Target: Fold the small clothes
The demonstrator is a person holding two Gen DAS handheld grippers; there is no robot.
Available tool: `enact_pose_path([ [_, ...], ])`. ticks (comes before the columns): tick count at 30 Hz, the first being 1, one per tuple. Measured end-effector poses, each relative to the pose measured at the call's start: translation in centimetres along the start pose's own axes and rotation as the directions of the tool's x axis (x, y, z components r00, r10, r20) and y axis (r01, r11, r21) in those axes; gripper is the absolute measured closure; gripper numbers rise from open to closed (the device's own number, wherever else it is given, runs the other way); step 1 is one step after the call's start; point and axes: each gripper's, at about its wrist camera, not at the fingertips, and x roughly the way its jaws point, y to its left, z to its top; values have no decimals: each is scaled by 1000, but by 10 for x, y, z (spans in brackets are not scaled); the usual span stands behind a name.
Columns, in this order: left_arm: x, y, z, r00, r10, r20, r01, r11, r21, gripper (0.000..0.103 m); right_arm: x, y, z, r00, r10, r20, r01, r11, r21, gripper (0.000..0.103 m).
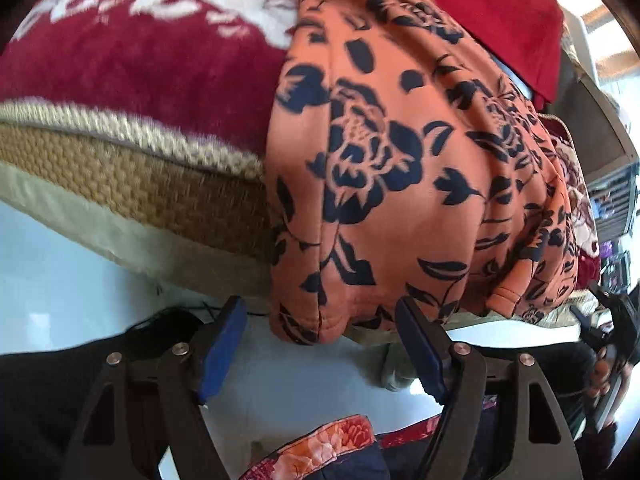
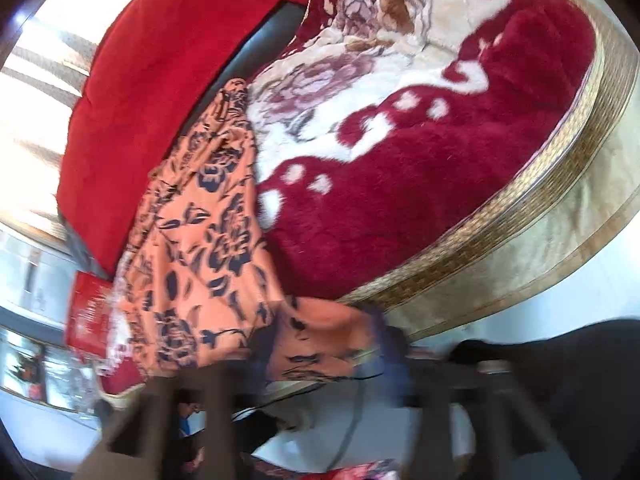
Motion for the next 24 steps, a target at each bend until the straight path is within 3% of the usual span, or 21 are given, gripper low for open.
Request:
enact_pose_path([
  [2,2,9,1,999,-32,6,32,998,-46,26,1,6,-4,999,26,24,-25,1000,-16,23],
  [4,4,18,3,997,-67,26,69,994,-90,27,14,14,-8,1000,9,-5,-9,998,-57,23],
  [5,4,21,3,996,-81,34,84,991,-101,35,21,18,-8,1000,2,-8,-3,998,-61,23],
  [7,4,26,3,990,-132,43,136,984,-114,79,33,27,-8,1000,-18,-13,17,998,-67,23],
  [8,5,28,4,988,-150,43,154,981,-120,82,41,33,-8,999,-40,-18,39,997,-66,23],
  [10,5,32,5,985,-169,47,173,977,-127,83,50,37,-13,995,-84,-46,81,995,-64,23],
  [11,4,34,5,982,-182,55,188,973,-130,84,58,42,-15,991,-114,-75,108,991,-77,28],
  [12,5,33,6,980,-189,62,196,972,-132,84,66,46,-17,987,-134,-91,127,988,-86,47],
  [13,4,35,9,978,-197,68,205,969,-138,84,73,50,-19,979,-172,-107,161,981,-105,76],
  [14,2,39,10,976,-206,69,215,964,-154,82,78,53,-22,970,-211,-122,194,972,-135,83],
  [15,1,44,12,973,-222,69,231,958,-172,71,81,56,-24,965,-229,-123,209,965,-159,91],
  [16,1,48,13,966,-248,68,256,947,-192,53,82,60,-27,960,-257,-115,232,953,-197,94],
  [18,2,45,13,958,-275,83,286,935,-210,41,80,68,-34,951,-296,-92,264,928,-262,95],
  [21,2,36,16,960,-269,82,279,948,-155,43,80,69,-40,934,-340,-112,294,908,-300,95],
  [23,0,30,18,962,-254,95,264,958,-115,67,80,60,-42,922,-366,-126,318,901,-294,96],
  [24,2,27,20,964,-249,88,257,962,-94,98,79,56,-43,923,-360,-133,314,907,-279,96],
])
